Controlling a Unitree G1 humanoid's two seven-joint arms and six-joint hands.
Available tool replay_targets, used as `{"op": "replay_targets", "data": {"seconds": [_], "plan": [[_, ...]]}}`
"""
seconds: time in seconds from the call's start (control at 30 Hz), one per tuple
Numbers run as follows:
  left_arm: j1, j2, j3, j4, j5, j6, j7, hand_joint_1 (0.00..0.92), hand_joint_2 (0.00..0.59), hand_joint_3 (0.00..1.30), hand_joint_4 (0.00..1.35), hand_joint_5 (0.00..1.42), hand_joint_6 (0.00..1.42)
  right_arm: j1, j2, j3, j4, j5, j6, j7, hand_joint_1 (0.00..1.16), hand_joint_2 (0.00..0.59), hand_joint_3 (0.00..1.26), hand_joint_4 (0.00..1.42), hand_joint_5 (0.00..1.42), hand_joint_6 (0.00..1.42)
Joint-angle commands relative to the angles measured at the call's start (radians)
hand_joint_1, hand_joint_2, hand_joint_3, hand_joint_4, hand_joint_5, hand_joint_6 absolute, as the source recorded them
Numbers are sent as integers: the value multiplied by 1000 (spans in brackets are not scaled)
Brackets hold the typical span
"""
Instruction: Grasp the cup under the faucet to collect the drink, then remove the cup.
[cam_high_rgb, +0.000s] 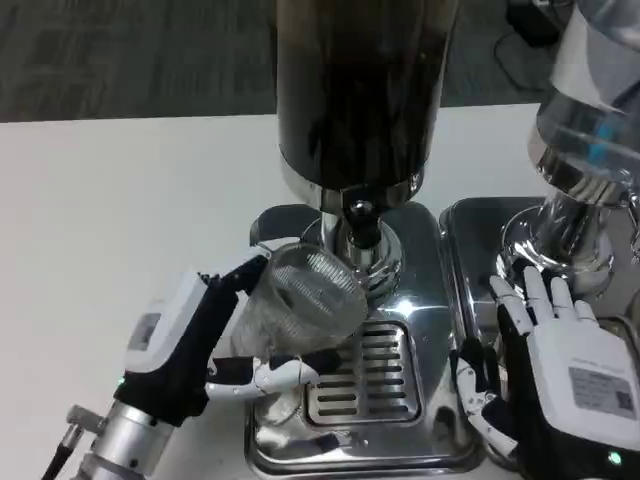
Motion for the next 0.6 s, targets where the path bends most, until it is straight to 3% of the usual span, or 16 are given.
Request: {"op": "replay_targets", "data": {"seconds": [0.03,0.6], "plan": [[-54,-30,-19,30,4,-34,-12,569,160,368,370,652,701,21,6,-8,-30,-16,15,-20,397,530,147,0,0,49],[-151,-112,-75,146,20,-16,2,503,163,368,370,652,701,42,23,0,-55,-39,31,-21,409,538,147,0,0,49]]}}
